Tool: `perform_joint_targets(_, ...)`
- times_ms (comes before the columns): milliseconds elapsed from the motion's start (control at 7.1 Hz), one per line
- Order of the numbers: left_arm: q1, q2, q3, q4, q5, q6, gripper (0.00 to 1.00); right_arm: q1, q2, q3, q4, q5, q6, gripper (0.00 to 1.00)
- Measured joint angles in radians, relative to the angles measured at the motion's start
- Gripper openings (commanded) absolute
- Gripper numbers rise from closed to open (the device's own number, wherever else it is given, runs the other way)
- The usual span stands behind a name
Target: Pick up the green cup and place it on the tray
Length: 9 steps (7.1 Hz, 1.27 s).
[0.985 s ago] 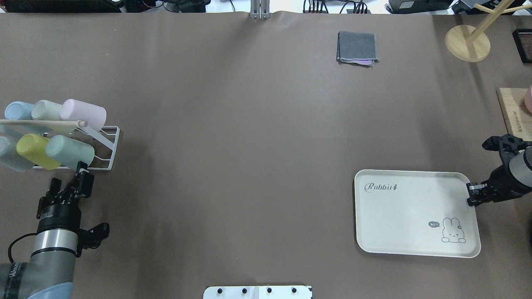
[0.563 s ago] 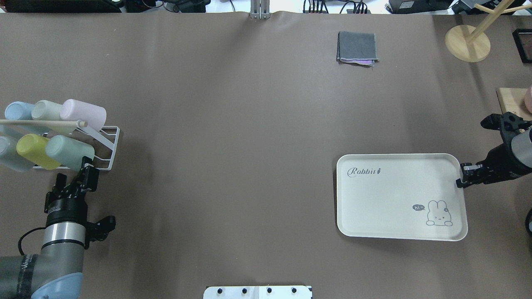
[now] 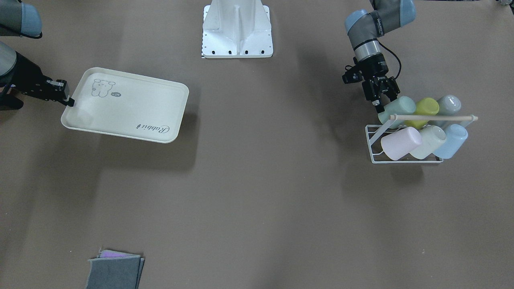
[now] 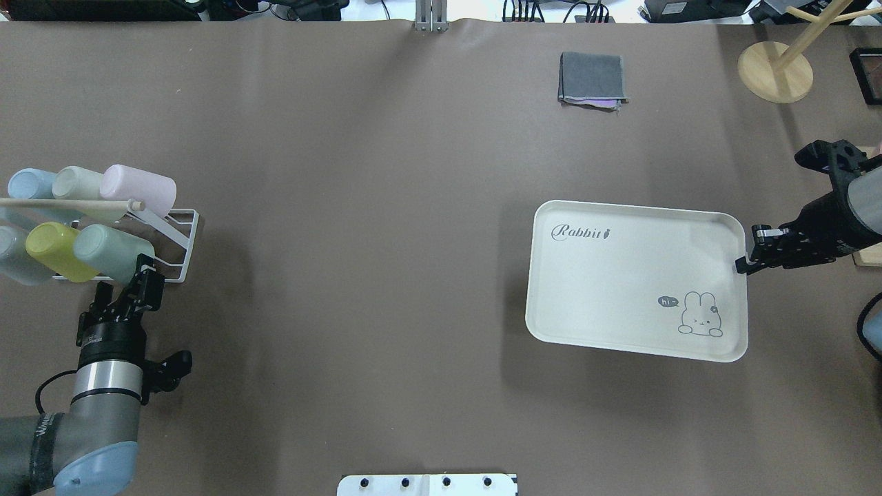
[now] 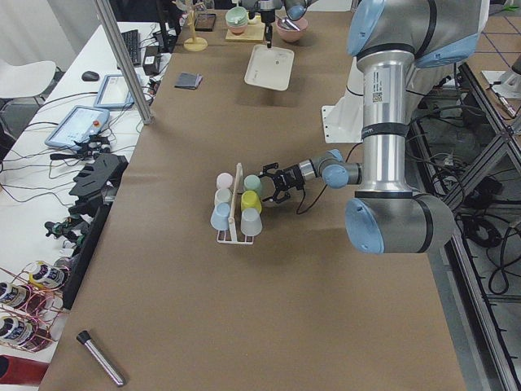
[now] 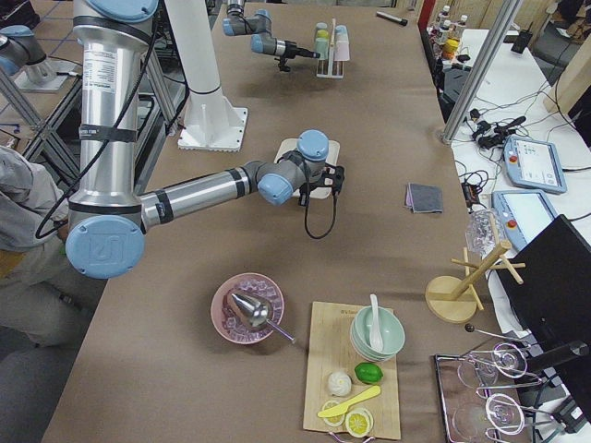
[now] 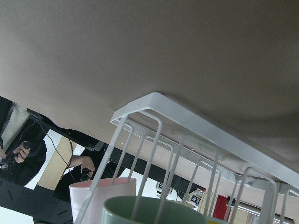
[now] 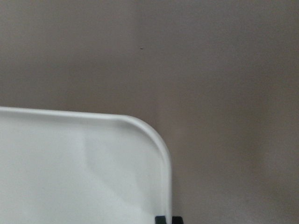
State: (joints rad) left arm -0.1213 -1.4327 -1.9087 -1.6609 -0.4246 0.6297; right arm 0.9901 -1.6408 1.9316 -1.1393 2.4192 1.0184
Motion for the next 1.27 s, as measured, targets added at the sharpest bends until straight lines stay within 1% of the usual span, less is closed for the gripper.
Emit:
perform_joint_targets(141,-0.005,0.0,0.002,-0.005,0.0,0.002,0.98,0.006,0.044,-0.008,-0.001,0.013,0.028,0.0)
perform_joint_targets(422,-0.011,-0.004,0.001,-0.008,0.0,0.004,0.98,-0.005,0.177,-0.07,-0.006,0.043,0.054,0.0)
perform_joint_targets(704,-0.012,-0.007,-0.003,-0.027,0.0,0.07,0.98,-0.05,0.311,-0.158,-0.012,0.064,0.058,0.0)
perform_joint_targets(985,-0.019,-0.008,-0.001,-0.089,0.0,0.158,0.98,-0.1,0.448,-0.255,-0.048,0.067,0.059,0.0)
perform_joint_targets(1267,-0.035,-0.008,0.02,-0.13,0.0,0.177,0.98,-0.14,0.557,-0.354,-0.071,0.065,0.064,0.0)
